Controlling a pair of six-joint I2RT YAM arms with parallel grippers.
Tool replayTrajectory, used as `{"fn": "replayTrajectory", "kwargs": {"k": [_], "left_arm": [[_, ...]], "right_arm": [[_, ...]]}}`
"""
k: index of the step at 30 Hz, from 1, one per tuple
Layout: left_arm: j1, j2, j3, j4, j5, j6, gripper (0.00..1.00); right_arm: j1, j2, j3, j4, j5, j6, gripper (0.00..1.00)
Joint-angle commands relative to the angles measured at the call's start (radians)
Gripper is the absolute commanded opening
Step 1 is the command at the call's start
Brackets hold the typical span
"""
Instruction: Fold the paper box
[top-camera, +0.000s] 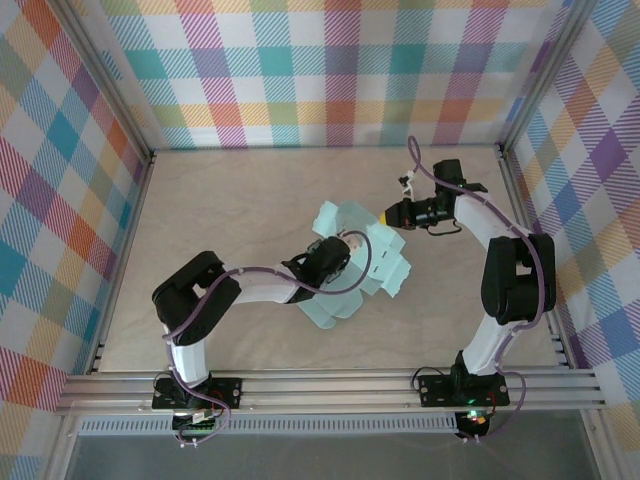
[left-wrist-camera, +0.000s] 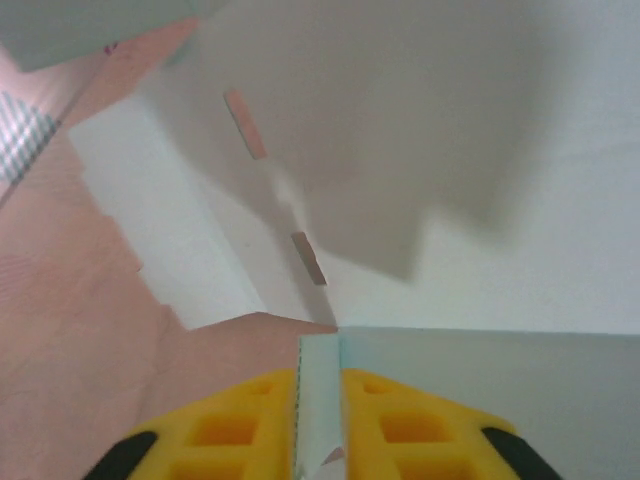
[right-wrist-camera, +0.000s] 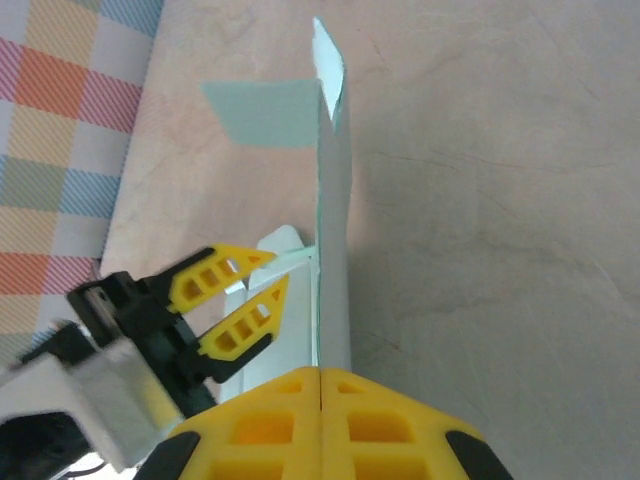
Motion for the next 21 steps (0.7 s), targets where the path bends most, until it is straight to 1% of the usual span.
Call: {"fn": "replayTrajectory", "kwargs": {"k": [1,3,4,6,7,9,12,14,16,18,20,21], "left_arm": [[0.038,-0.086,-0.014,0.045,0.132,-0.109,0.26],[0.06,-0.114,-0.033,0.06,0.191,-0.139,0.42],[0.068,-0.127,-0.041,0.069,0.212,-0.157,0.47],[0.092,-0.156,-0.061,0.085,0.262,-0.199,0.62],[0.107,-0.166,-0.068,0.089,0.29,-0.221,0.67],[0.157,-0.182,-0.076,0.098,0.384,-0.297,0.72],[0.242,-0.185,-0.098,0.155,0.538,-0.462,0.73],[0.273,-0.184,-0.107,0.18,0.603,-0.545,0.73],[0.267,-0.192,-0.11,0.169,0.628,-0.573,0.73],[0.228,-0.204,-0.11,0.135,0.628,-0.572,0.71],[0.187,-0.205,-0.11,0.092,0.626,-0.563,0.66],[0.168,-0.201,-0.114,0.079,0.622,-0.563,0.61]], "right_arm": [[0.004,-0.025,-0.025,0.024,0.051,-0.013,0.0],[0.007,-0.04,-0.041,0.042,0.08,-0.026,0.0],[0.01,-0.044,-0.045,0.048,0.093,-0.03,0.0],[0.012,-0.05,-0.055,0.06,0.112,-0.037,0.0],[0.013,-0.049,-0.057,0.065,0.118,-0.039,0.0],[0.015,-0.044,-0.062,0.075,0.126,-0.043,0.0],[0.023,-0.043,-0.083,0.119,0.137,-0.041,0.0],[0.024,-0.04,-0.093,0.146,0.14,-0.018,0.0],[0.024,-0.041,-0.103,0.176,0.133,0.014,0.0],[0.025,-0.048,-0.121,0.219,0.112,0.04,0.0],[0.024,-0.05,-0.136,0.237,0.098,0.05,0.0],[0.024,-0.047,-0.141,0.24,0.091,0.051,0.0]]}}
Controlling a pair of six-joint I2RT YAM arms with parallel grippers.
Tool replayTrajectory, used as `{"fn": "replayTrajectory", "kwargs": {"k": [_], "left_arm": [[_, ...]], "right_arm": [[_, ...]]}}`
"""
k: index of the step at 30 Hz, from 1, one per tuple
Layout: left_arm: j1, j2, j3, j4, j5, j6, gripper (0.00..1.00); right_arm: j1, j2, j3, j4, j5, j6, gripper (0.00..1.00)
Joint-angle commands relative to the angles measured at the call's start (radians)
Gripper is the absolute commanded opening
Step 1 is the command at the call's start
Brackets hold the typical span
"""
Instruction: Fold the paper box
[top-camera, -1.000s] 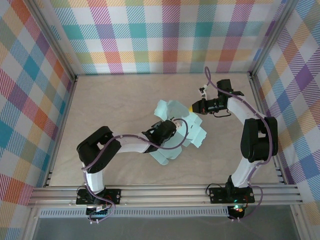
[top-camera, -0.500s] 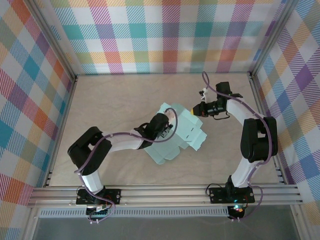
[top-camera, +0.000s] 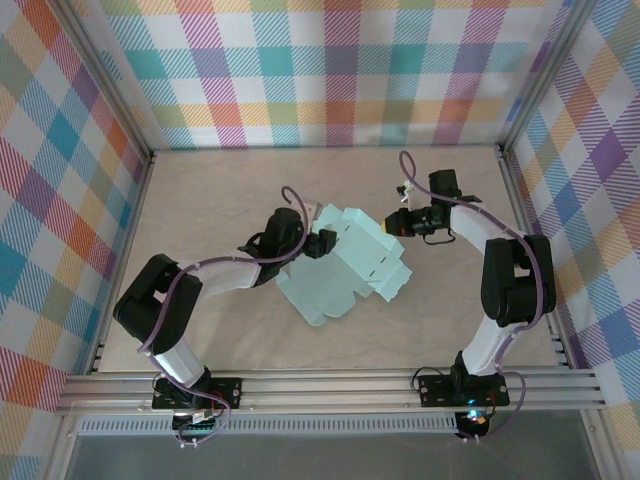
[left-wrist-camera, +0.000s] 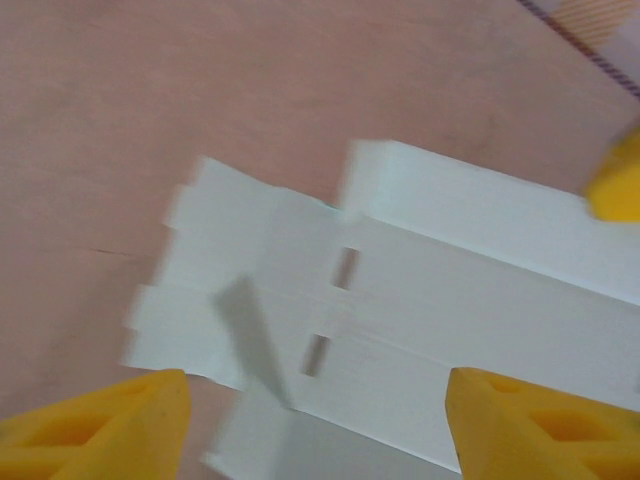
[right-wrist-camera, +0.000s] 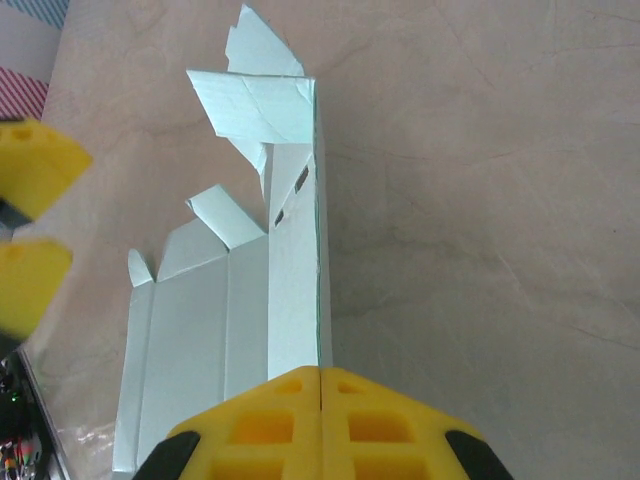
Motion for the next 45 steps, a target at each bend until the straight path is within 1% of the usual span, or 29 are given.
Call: {"fn": "replayTrajectory", "kwargs": {"k": [1,3,5,8,13,17,19,22,24,27,30,34,37,42,45], "left_arm": [[-0.074,-0.029,-0.023,-0.044,0.056,-0.051,0.59],[-0.091,-0.012,-0.063,-0.015,0.034,-0.088,0.52],[-0.094,0.01,-0.091,0.009,0.044,-0.122,0.44],[-0.102,0.062,-0.106,0.011,0.047,-0.131,0.34],[-0.094,0.17,-0.076,0.041,0.106,-0.132,0.21],[-0.094,0.225,-0.058,0.06,0.134,-0.137,0.14],[-0.093,0.234,-0.057,0.063,0.135,-0.137,0.13],[-0.093,0.233,-0.057,0.047,0.126,-0.126,0.12],[-0.093,0.231,-0.058,0.037,0.12,-0.119,0.12],[-0.094,0.228,-0.057,0.03,0.12,-0.113,0.12],[-0.094,0.225,-0.059,0.027,0.118,-0.112,0.12],[-0.093,0.219,-0.056,0.012,0.111,-0.104,0.12],[-0.094,0.219,-0.052,0.004,0.109,-0.1,0.12],[-0.094,0.237,-0.042,-0.002,0.105,-0.098,0.12],[-0.094,0.231,-0.039,-0.006,0.108,-0.096,0.12]], "right_arm": [[0.006,-0.031,-0.024,0.063,-0.042,0.031,0.0],[0.006,-0.02,-0.033,0.06,-0.041,0.029,0.0],[0.006,-0.014,-0.042,0.061,-0.041,0.033,0.0],[0.006,-0.014,-0.068,0.082,-0.051,0.047,0.0],[0.006,-0.01,-0.106,0.088,-0.102,0.053,0.0],[0.006,-0.009,-0.121,0.067,-0.12,0.044,0.05],[0.006,-0.007,-0.124,0.057,-0.121,0.037,0.08],[0.006,0.006,-0.113,0.026,-0.116,0.013,0.15],[0.008,0.02,-0.094,-0.009,-0.091,-0.006,0.21],[0.011,0.022,-0.082,-0.026,-0.043,-0.026,0.26],[0.012,0.003,-0.082,-0.019,-0.014,-0.035,0.27],[0.015,-0.037,-0.094,0.002,0.066,-0.056,0.27],[0.019,-0.075,-0.122,0.038,0.111,-0.069,0.21],[0.019,-0.089,-0.131,0.049,0.087,-0.108,0.08],[0.02,-0.082,-0.125,0.035,0.073,-0.121,0.08]]}}
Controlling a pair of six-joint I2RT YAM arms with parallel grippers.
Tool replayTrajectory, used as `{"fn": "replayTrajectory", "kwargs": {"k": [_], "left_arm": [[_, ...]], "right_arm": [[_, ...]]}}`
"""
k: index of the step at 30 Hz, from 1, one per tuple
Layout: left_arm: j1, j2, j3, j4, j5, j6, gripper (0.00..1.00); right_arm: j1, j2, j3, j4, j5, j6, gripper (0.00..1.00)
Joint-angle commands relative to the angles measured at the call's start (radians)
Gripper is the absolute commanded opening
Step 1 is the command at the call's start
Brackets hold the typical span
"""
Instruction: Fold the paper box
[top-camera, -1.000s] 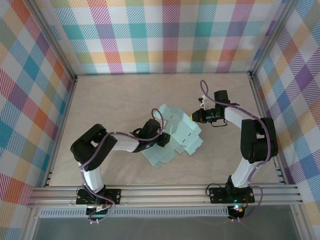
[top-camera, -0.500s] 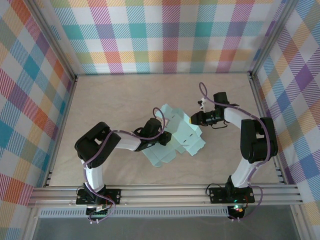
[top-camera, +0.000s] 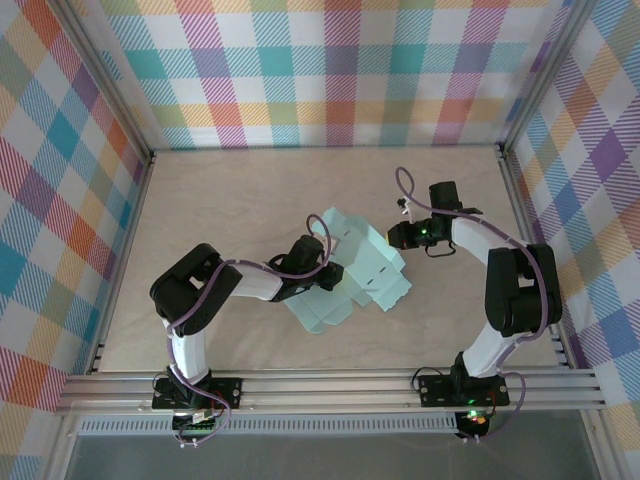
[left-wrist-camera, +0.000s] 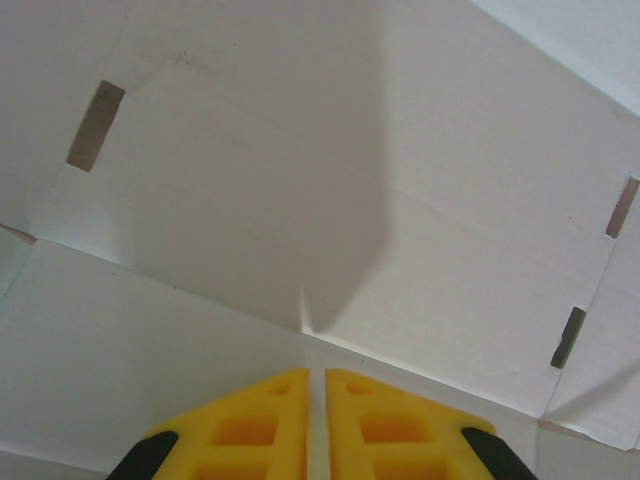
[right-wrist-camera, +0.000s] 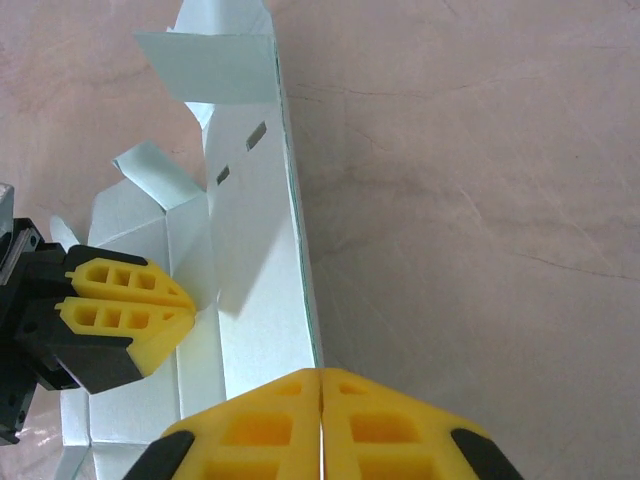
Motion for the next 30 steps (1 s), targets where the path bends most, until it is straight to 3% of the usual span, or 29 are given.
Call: {"fn": "replayTrajectory", "kwargs": {"k": [1,4,30], "left_arm": [[0.002,0.02,0.011,-0.066,0.006,0.023,0.12],[0.003,0.015,0.008,-0.067,0.003,0.023,0.12],[0.004,0.015,0.003,-0.063,0.004,0.025,0.13]], "right_arm": [[0.009,-0.008,-0.001,0.001,-0.019,-0.046,0.1],[0.009,-0.004,0.006,-0.01,-0.016,-0.056,0.16],[0.015,0.101,0.094,-0.121,0.059,-0.131,0.22]]}}
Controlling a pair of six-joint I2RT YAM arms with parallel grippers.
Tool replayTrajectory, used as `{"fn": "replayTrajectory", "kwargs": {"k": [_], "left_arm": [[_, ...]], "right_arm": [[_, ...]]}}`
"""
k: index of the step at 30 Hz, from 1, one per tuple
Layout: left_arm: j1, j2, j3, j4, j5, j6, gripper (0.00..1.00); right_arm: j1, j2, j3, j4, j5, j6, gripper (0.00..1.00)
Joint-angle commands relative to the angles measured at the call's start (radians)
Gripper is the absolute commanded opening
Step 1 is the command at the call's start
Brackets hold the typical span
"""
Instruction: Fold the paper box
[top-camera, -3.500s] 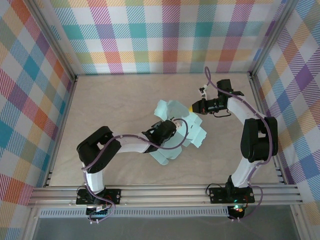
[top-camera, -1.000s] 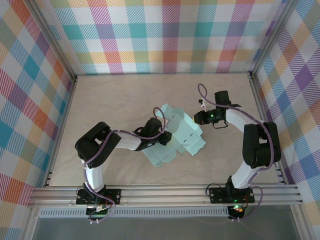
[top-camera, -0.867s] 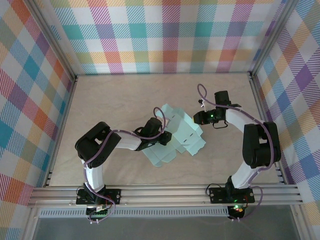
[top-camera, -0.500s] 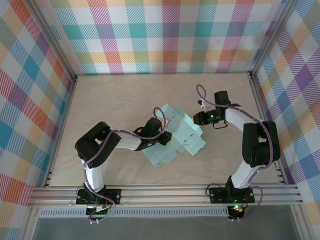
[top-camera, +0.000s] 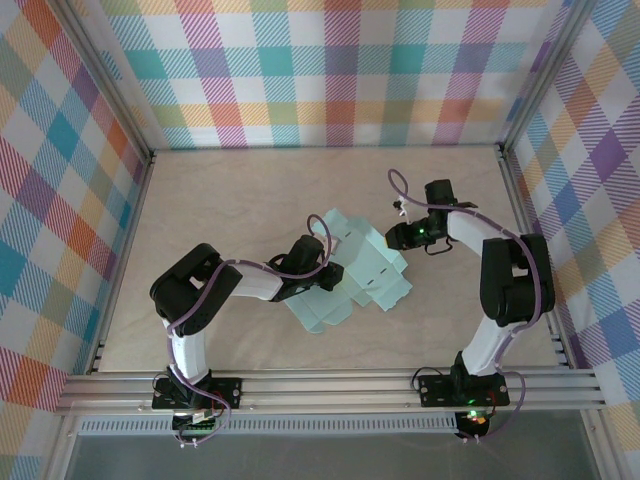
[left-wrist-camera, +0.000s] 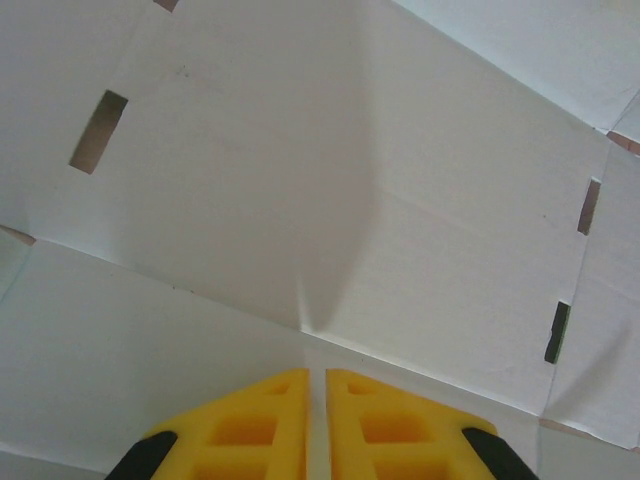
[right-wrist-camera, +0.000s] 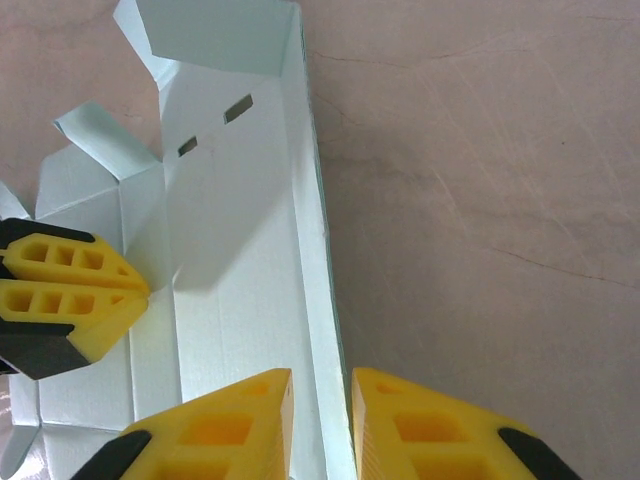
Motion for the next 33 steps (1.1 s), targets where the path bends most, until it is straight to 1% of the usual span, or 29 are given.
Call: {"fn": "replayTrajectory", "kwargs": {"k": [1,7,10,12,14,18,19,24,28,31,32,33], "left_arm": [[0.002,0.015,0.002,-0.06,0.003,0.015,0.13],[0.003,0.014,0.001,-0.058,0.004,0.017,0.13],[0.003,0.011,0.0,-0.059,0.003,0.017,0.13],[0.003,0.009,-0.002,-0.061,0.001,0.019,0.13],[0.003,0.009,-0.002,-0.061,0.001,0.019,0.13],[0.003,0.017,-0.006,-0.053,0.0,0.019,0.13],[0.002,0.019,-0.008,-0.051,0.001,0.017,0.13],[0.003,0.02,-0.008,-0.049,0.003,0.018,0.13],[0.002,0.019,-0.009,-0.044,0.006,0.017,0.13],[0.003,0.007,-0.017,-0.035,0.006,0.015,0.17],[0.003,0.002,-0.019,-0.033,0.003,0.015,0.2],[0.002,-0.006,-0.02,-0.031,0.004,0.017,0.26]], "right_arm": [[0.01,0.024,0.026,-0.038,0.017,-0.038,0.23],[0.02,0.052,0.049,-0.071,0.079,-0.038,0.27],[0.02,0.042,0.044,-0.06,0.044,-0.037,0.26],[0.02,0.037,0.046,-0.063,0.035,-0.039,0.22],[0.02,0.03,0.045,-0.063,0.033,-0.042,0.2],[0.02,0.012,0.04,-0.064,0.011,-0.045,0.2],[0.02,0.007,0.038,-0.063,0.005,-0.046,0.2],[0.021,0.003,0.035,-0.066,-0.018,-0.048,0.06],[0.028,-0.006,0.031,-0.066,-0.026,-0.055,0.01],[0.031,-0.014,0.025,-0.064,-0.015,-0.06,0.0],[0.032,-0.016,0.025,-0.063,-0.007,-0.06,0.0],[0.034,-0.018,0.024,-0.059,0.005,-0.058,0.0]]}}
